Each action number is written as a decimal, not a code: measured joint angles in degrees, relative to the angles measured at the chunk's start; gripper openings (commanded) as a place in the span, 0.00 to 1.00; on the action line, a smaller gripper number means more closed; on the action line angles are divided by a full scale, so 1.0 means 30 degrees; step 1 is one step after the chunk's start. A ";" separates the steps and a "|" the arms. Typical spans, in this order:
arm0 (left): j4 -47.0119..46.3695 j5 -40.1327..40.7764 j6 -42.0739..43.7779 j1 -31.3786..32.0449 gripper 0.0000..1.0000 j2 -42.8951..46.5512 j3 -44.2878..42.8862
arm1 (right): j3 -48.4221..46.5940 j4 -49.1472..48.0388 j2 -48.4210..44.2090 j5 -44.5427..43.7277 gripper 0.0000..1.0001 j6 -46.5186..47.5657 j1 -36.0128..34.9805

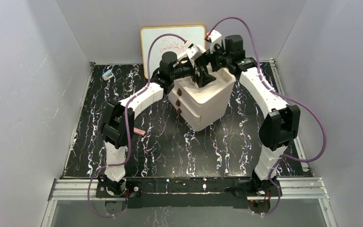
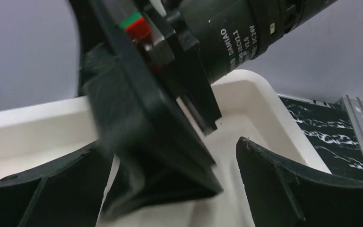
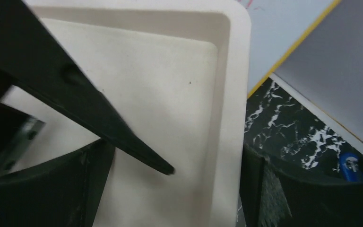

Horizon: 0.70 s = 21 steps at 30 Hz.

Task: Organize the makeup

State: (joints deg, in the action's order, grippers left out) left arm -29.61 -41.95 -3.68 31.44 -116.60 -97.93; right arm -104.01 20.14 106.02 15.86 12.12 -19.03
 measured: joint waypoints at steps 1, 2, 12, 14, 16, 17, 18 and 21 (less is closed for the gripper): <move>-0.0153 0.0044 0.0007 0.0109 0.99 0.0321 0.0605 | 0.0117 0.0240 0.0000 0.0525 1.00 -0.0036 -0.0444; -0.0262 0.0204 0.0066 0.0189 0.98 0.0845 0.1574 | 0.0240 0.0277 -0.0044 0.0889 1.00 0.0029 -0.0903; 0.1566 0.4415 0.3147 -0.0328 0.99 1.0899 0.6339 | 0.1122 0.0219 -0.0721 0.2929 1.00 0.0073 -0.1916; 0.2055 0.5260 0.4036 -0.0430 0.98 1.2743 0.5938 | 0.1122 0.0226 -0.0721 0.2987 1.00 0.0058 -0.1909; 0.2747 0.5982 0.4903 -0.0459 0.98 1.4273 0.5202 | 0.1122 0.0226 -0.0721 0.2980 1.00 0.0058 -0.1916; 0.3264 0.6302 0.5297 -0.0452 0.98 1.4906 0.4823 | 0.1122 0.0233 -0.0721 0.2980 1.00 0.0058 -0.1916; 0.3803 0.6564 0.5625 -0.0452 0.98 1.5431 0.4561 | 0.1122 0.0240 -0.0721 0.2973 1.00 0.0058 -0.1909; 0.5566 0.7417 0.6251 -0.0444 0.98 1.7092 0.4954 | 0.1122 0.0255 -0.0721 0.2922 1.00 0.0051 -0.1909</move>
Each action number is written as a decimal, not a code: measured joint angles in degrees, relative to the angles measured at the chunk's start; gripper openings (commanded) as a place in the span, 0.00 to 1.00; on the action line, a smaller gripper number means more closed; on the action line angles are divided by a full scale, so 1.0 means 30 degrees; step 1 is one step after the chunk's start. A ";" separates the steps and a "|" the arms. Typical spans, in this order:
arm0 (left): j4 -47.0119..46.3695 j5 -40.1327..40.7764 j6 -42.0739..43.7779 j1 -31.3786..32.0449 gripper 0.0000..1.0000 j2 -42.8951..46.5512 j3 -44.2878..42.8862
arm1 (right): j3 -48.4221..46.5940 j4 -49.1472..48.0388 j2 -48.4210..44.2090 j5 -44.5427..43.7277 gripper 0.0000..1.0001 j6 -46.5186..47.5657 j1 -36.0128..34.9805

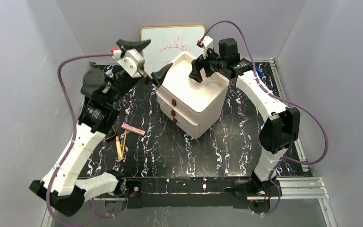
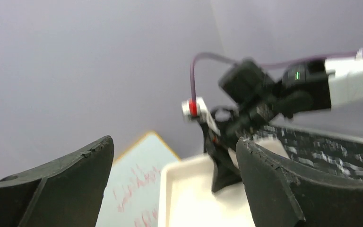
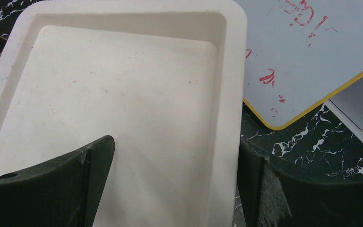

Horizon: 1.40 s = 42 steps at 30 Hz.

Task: Organize the makeup

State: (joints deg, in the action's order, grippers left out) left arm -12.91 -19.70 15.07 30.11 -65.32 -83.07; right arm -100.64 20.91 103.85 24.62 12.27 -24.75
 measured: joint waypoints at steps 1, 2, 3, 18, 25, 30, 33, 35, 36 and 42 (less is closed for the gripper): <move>0.0444 0.0350 0.0095 -0.0007 0.98 0.0612 0.0743 | 0.0000 0.0000 0.0000 -0.0022 1.00 0.0000 -0.0007; 0.0845 0.0729 0.0146 -0.0007 0.99 0.1239 0.1763 | 0.0000 0.0007 0.0000 -0.0029 1.00 0.0000 -0.0007; 0.1297 0.1129 0.0175 -0.0007 0.98 0.1843 0.2936 | 0.0000 0.0007 0.0000 -0.0036 1.00 0.0000 -0.0007; -0.0131 0.4663 -0.4000 -0.0007 0.91 0.2667 1.4724 | -0.0058 0.0109 0.0000 -0.0087 1.00 -0.0029 -0.0007; -0.3643 0.4262 -0.5595 -0.0007 0.86 -0.0160 1.5365 | -0.0051 0.0102 0.0000 -0.0095 1.00 -0.0029 -0.0007; -0.4495 0.3512 -0.6033 -0.0007 0.82 -0.1450 1.5526 | -0.0029 0.0087 0.0000 -0.0153 1.00 -0.0029 -0.0007; -0.4852 0.3126 -0.6200 -0.0007 0.79 -0.1588 1.5715 | -0.0029 0.0073 0.0000 -0.0160 1.00 -0.0029 -0.0007; -0.5100 0.2914 -0.6288 -0.0007 0.75 -0.1661 1.5744 | -0.0029 0.0073 0.0000 -0.0160 1.00 -0.0029 -0.0007; -0.5238 0.2769 -0.6324 -0.0007 0.73 -0.1719 1.5752 | -0.0022 0.0073 0.0000 -0.0160 1.00 -0.0029 -0.0007; -0.5523 0.1763 -0.6470 -0.0007 0.69 -0.2302 1.5752 | -0.0029 0.0073 0.0000 -0.0168 1.00 -0.0029 -0.0007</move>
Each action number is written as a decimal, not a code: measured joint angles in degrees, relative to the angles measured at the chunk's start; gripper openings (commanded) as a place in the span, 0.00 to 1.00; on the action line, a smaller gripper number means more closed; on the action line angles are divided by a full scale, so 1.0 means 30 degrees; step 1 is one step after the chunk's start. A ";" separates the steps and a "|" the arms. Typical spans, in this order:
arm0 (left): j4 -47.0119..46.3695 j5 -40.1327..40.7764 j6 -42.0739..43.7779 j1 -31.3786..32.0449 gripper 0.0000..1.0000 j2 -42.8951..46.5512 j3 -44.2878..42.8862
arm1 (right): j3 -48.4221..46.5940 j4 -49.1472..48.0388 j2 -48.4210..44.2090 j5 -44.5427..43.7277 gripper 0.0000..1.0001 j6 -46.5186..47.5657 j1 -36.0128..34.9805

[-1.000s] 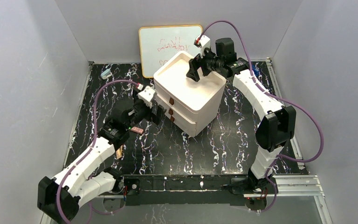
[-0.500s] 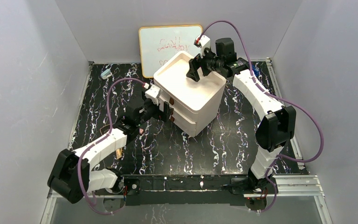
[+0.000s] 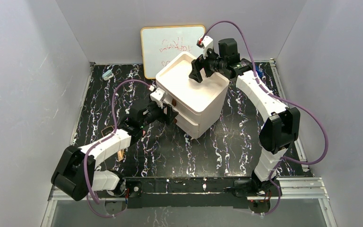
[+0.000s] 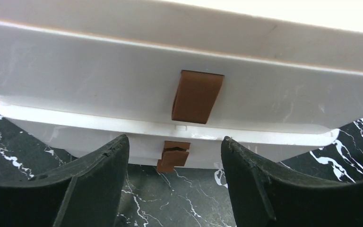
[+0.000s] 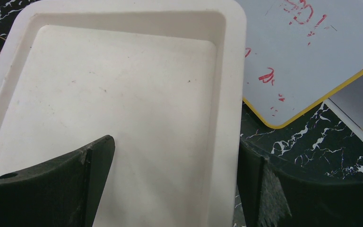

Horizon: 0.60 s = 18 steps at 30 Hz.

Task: Organize the makeup

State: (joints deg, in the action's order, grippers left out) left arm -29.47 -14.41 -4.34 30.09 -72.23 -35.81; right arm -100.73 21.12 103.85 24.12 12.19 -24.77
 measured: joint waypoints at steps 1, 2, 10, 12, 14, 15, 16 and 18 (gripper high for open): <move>0.0007 -0.0175 -0.0015 0.0000 0.70 -0.0044 0.0000 | 0.0007 0.0000 0.0000 0.0000 1.00 0.0000 0.0000; 0.0095 -0.0357 -0.0015 0.0000 0.71 -0.0058 0.0000 | 0.0007 0.0000 0.0000 -0.0007 1.00 0.0000 0.0000; 0.1268 -0.0641 0.0474 0.0000 0.63 0.0503 0.0204 | 0.0000 0.0000 0.0000 -0.0051 1.00 0.0000 0.0000; 0.1268 -0.0605 0.0583 0.0000 0.60 0.0532 0.0306 | 0.0000 0.0000 0.0000 -0.0044 1.00 0.0000 0.0000; 0.1253 -0.0517 0.0619 0.0000 0.58 0.0517 0.0459 | 0.0000 0.0000 0.0000 -0.0051 1.00 0.0000 0.0000; 0.1253 -0.0495 0.0663 0.0000 0.56 0.0452 0.0481 | 0.0000 0.0000 0.0000 -0.0051 1.00 0.0000 0.0000; 0.1195 -0.0503 0.0743 0.0000 0.55 0.0284 0.0481 | 0.0000 0.0000 0.0000 -0.0051 1.00 0.0000 0.0000; 0.0976 -0.0510 0.0838 0.0000 0.52 -0.0160 0.0481 | 0.0000 0.0000 0.0000 -0.0051 1.00 0.0000 0.0000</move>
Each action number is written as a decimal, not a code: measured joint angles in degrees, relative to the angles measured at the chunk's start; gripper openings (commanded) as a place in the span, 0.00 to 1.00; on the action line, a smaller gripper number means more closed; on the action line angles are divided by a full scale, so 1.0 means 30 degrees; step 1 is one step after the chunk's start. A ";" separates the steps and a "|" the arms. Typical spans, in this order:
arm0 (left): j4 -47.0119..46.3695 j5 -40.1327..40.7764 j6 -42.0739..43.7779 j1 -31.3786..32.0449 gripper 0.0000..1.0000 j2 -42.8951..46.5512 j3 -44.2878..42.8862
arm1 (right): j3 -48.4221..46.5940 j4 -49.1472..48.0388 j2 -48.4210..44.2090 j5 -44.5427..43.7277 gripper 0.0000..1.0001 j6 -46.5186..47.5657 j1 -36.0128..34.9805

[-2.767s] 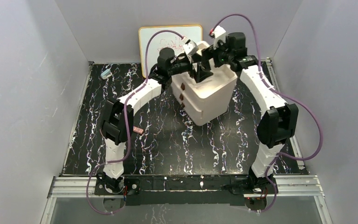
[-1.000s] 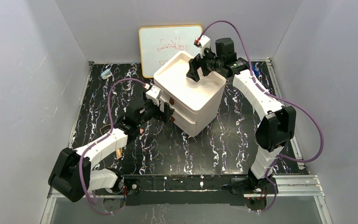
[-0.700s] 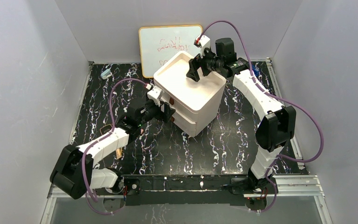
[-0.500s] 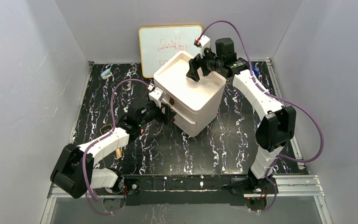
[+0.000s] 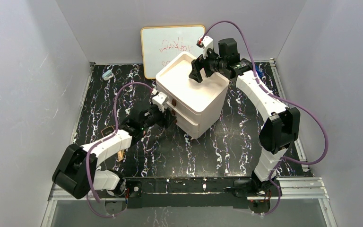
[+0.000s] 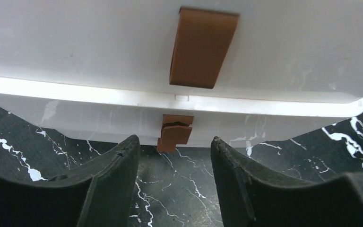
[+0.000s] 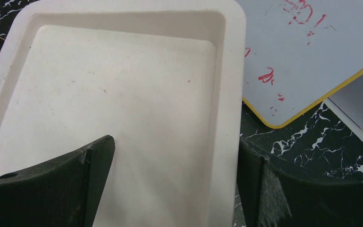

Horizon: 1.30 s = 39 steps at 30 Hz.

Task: Organize the makeup

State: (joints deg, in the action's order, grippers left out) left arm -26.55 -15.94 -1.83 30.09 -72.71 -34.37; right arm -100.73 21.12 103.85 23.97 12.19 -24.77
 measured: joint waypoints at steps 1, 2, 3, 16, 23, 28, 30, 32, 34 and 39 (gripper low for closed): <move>-0.0051 0.0000 0.0051 0.0000 0.50 -0.0233 -0.0007 | 0.0000 0.0000 0.0000 -0.0007 1.00 0.0000 0.0000; -0.0146 -0.0007 0.0109 0.0000 0.49 -0.0546 -0.0007 | 0.0000 0.0000 0.0000 -0.0007 1.00 0.0000 0.0000; -0.0182 -0.0036 0.0138 -0.0015 0.47 -0.0867 -0.0022 | 0.0000 0.0000 0.0000 -0.0007 1.00 0.0000 0.0000; -0.0874 -0.0736 0.0189 -0.0248 0.38 -0.2579 -0.0867 | 0.0007 0.0000 0.0000 -0.0095 1.00 0.0007 0.0000; -0.0525 -0.1093 0.0248 -0.0437 0.20 -0.2506 -0.1610 | 0.0007 0.0000 0.0000 -0.0109 1.00 0.0007 0.0000; -0.0357 -0.1530 0.0262 -0.0495 0.00 -0.2514 -0.1676 | 0.0007 0.0000 0.0000 -0.0146 1.00 0.0007 0.0000; -0.0357 -0.1639 0.0262 -0.0539 0.00 -0.2506 -0.1676 | 0.0007 0.0007 0.0000 -0.0153 1.00 0.0007 0.0000; -0.0357 -0.1683 0.0255 -0.0554 0.00 -0.2506 -0.1676 | 0.0007 0.0000 0.0000 -0.0153 1.00 0.0007 0.0000; -0.0291 -0.1690 0.0255 -0.0554 0.00 -0.2484 -0.1676 | 0.0007 0.0000 0.0000 -0.0153 1.00 0.0007 0.0000; 0.0954 -0.1596 0.0393 -0.0554 0.00 -0.1413 -0.1668 | 0.0007 0.0015 0.0000 -0.0051 1.00 0.0015 0.0000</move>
State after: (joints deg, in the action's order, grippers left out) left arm -23.68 -20.73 -0.64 28.42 -76.95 -39.38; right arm -100.71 21.17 103.85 23.81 12.23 -24.77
